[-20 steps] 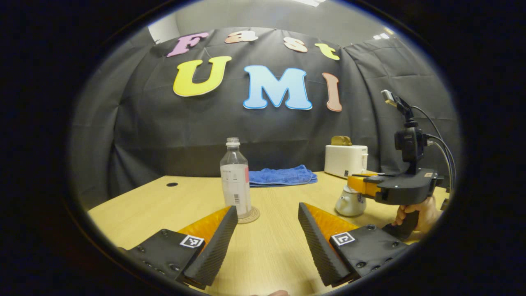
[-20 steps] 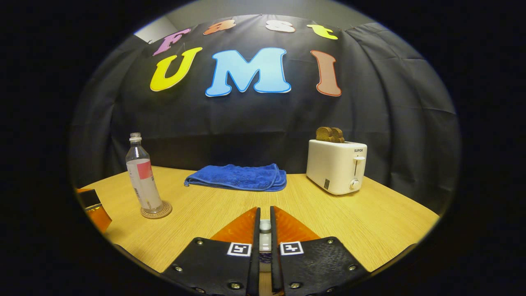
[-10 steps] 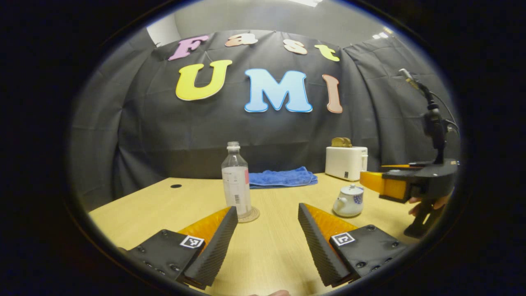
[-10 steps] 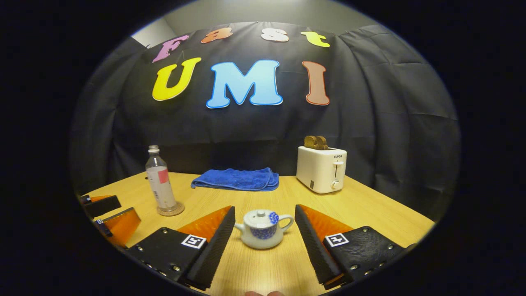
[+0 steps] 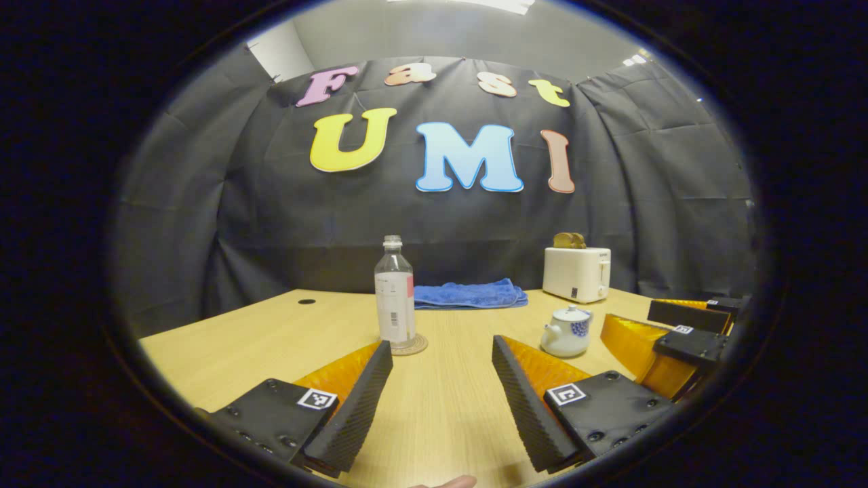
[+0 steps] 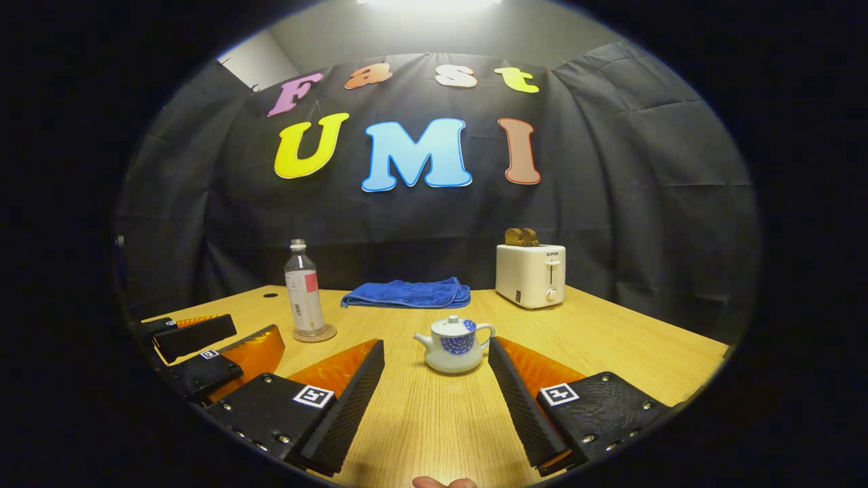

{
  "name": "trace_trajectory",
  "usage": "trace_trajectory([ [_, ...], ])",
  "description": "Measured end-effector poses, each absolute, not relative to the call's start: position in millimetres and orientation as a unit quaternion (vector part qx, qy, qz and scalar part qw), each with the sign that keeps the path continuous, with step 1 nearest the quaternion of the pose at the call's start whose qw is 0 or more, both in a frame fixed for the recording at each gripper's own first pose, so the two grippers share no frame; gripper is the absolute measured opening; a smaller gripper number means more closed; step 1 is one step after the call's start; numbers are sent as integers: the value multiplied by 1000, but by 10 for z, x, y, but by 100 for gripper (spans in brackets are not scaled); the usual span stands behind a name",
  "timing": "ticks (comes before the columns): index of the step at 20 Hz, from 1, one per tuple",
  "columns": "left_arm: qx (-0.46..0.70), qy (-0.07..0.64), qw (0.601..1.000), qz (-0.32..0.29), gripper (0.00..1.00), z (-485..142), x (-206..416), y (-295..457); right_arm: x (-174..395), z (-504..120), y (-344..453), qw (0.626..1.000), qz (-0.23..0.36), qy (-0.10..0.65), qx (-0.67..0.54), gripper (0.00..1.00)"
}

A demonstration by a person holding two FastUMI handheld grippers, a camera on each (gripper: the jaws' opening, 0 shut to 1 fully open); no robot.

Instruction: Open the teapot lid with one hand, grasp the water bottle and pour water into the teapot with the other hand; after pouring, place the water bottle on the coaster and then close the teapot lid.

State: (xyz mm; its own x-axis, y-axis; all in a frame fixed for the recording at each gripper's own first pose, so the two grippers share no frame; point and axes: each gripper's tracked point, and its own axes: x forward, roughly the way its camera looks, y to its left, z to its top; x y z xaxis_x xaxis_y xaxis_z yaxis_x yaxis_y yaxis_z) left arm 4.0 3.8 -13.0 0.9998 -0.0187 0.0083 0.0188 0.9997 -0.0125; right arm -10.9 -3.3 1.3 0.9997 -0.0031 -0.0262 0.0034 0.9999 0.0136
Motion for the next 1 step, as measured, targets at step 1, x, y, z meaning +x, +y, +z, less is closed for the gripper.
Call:
trace_trajectory([
  [1, 0, -12, 1000, -3, 100, -59, 74, 41, -108, -56, -27, 1000, -1, 17, 8, 95],
])
